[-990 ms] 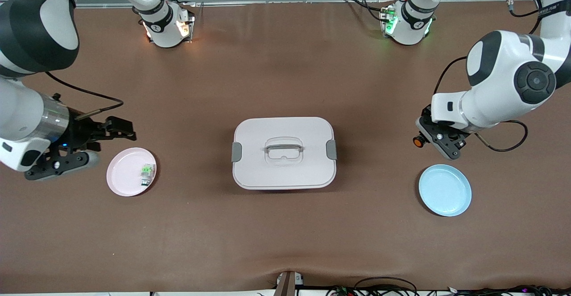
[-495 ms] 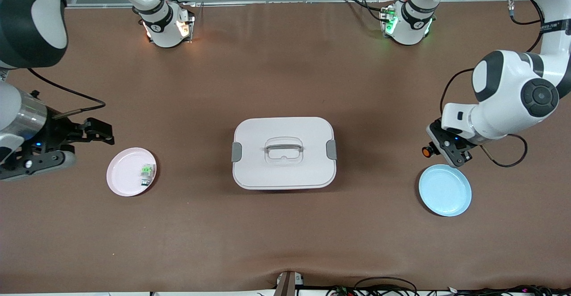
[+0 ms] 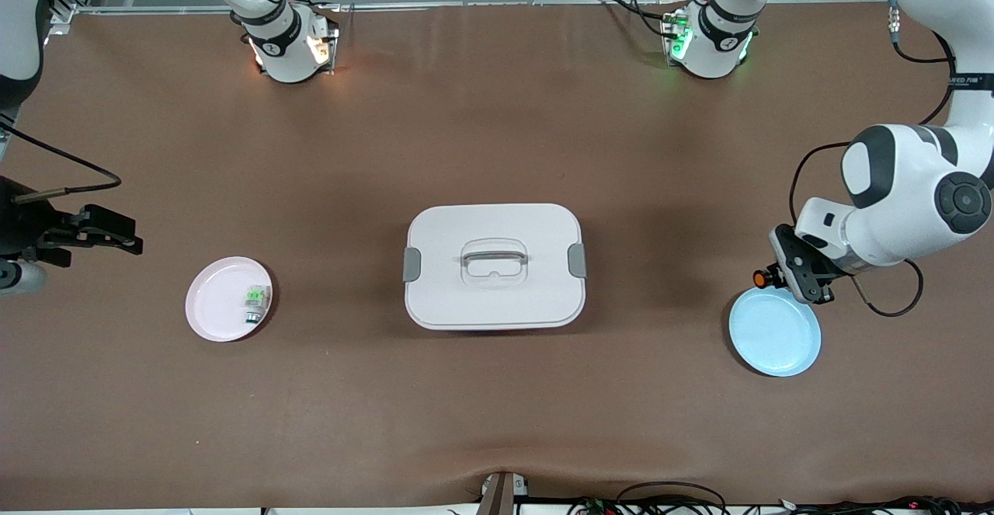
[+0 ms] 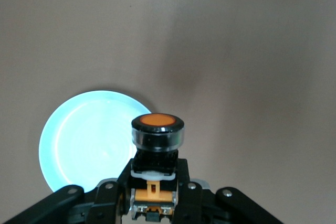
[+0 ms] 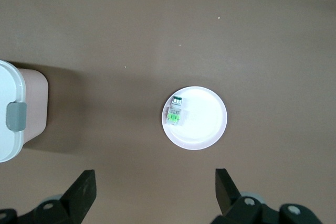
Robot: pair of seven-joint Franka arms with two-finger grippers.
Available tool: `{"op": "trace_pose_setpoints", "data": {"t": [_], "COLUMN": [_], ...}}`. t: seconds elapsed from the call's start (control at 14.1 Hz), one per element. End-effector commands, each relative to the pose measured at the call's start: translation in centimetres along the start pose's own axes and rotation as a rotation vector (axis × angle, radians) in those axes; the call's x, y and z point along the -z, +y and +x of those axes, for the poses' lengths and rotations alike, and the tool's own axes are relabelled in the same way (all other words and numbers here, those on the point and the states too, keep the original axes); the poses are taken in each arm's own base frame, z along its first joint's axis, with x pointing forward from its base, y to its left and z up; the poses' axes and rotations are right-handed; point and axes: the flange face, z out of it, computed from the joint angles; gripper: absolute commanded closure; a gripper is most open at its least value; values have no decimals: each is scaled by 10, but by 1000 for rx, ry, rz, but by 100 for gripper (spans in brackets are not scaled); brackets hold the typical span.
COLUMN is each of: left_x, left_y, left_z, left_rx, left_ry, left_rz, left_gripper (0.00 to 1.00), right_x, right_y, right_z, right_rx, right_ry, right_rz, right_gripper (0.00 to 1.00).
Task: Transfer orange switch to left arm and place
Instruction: 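Move the switch with the left gripper over the blue plate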
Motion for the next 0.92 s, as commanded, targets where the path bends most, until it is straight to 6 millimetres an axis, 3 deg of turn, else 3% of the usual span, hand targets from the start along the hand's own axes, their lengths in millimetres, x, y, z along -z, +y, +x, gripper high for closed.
{"op": "trace_pose_setpoints", "data": {"t": [0.0, 0.21, 0.49, 0.85], "left_x": [-3, -21, -36, -64], "left_y": [-11, -16, -26, -35], "left_z": [-18, -28, -32, -36], "left_rx": [-117, -169, -237, -268], "left_ry": [-43, -95, -139, -120], "left_rz": [47, 57, 103, 139], "left_gripper": [96, 100, 100, 99], "right_x": [10, 9, 8, 9], "right_y": [12, 49, 64, 54], "right_z": [-10, -20, -25, -29], "right_rx": [-17, -73, -98, -85], "right_ry": [-5, -34, -56, -82], "right_rz": [1, -7, -51, -40], "right_gripper": [0, 0, 0, 0]}}
